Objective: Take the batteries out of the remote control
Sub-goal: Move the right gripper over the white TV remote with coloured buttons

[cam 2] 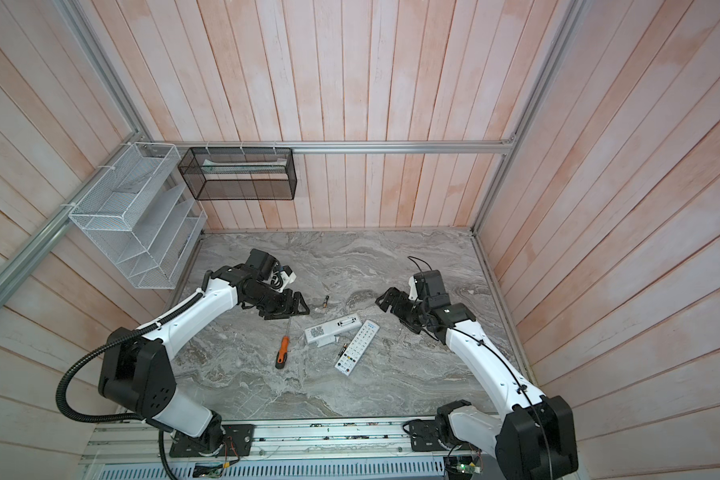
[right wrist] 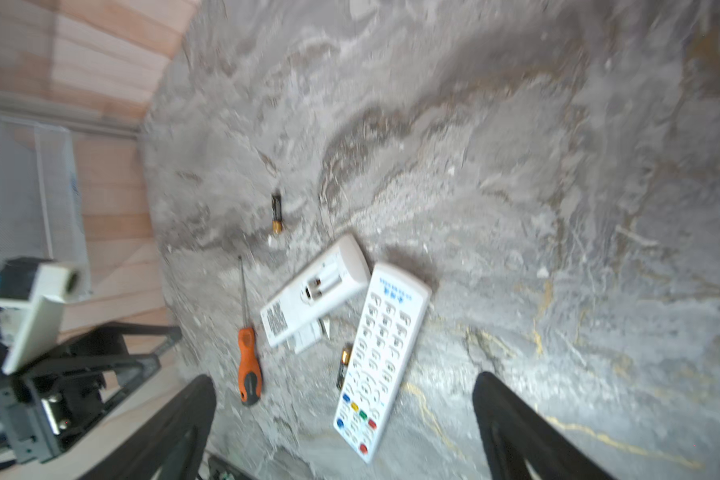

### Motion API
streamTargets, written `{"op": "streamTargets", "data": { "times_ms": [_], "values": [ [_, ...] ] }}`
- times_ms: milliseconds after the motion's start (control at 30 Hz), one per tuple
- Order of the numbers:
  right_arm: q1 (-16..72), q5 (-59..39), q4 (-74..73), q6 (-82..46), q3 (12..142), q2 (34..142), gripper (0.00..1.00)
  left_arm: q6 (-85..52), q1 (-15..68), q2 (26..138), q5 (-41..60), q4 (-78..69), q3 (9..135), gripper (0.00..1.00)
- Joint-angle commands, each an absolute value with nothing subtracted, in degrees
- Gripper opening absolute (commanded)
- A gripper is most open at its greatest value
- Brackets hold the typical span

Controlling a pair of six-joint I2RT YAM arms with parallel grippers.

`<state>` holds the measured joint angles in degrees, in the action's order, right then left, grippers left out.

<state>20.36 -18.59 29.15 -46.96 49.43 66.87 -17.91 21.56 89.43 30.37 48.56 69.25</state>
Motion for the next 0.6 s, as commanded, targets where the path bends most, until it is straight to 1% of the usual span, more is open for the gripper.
{"op": "streamTargets", "data": {
  "times_ms": [0, 67, 133, 200, 233, 300, 367, 467, 533, 567],
  "values": [
    [24.63, -12.09, 42.1, -45.44, 55.77, 69.58, 0.96, -20.84, 21.71, 85.66, 36.82, 44.19, 66.57, 0.81],
    [27.71, -9.66, 47.33, -46.16, 58.47, 71.36, 0.96, -20.37, 21.71, 84.18, 38.03, 44.66, 66.02, 0.82],
    [29.34, -11.59, 49.39, -49.08, 59.29, 72.93, 0.96, -18.62, 21.71, 83.09, 37.93, 45.88, 66.13, 0.82],
    [31.51, -12.97, 48.78, -52.52, 59.55, 74.03, 0.96, -17.33, 21.8, 82.38, 37.53, 46.6, 66.06, 0.82],
    [33.47, -12.63, 47.31, -53.46, 59.76, 74.38, 0.94, -17.0, 21.8, 81.86, 37.73, 46.39, 65.52, 0.82],
    [36.7, -11.11, 44.98, -51.2, 60.89, 75.31, 0.92, -16.93, 21.8, 80.73, 38.93, 45.18, 63.75, 0.82],
    [38.97, -6.47, 44.75, -42.35, 62.72, 76.27, 0.92, -17.13, 21.8, 79.64, 40.03, 43.77, 61.83, 0.82],
    [42.14, -1.53, 42.23, -20.37, 63.41, 75.1, 0.94, -16.96, 21.8, 78.7, 41.19, 42.72, 60.26, 0.82],
    [42.46, -2.09, 39.7, -5.1, 62.41, 72.44, 0.95, -16.46, 21.8, 78.78, 41.01, 43.79, 61.0, 0.82],
    [42.45, -4.86, 38.61, 3.06, 61.58, 70.83, 0.96, -16.22, 21.8, 78.79, 40.88, 44.3, 61.37, 0.82]
  ]
}}
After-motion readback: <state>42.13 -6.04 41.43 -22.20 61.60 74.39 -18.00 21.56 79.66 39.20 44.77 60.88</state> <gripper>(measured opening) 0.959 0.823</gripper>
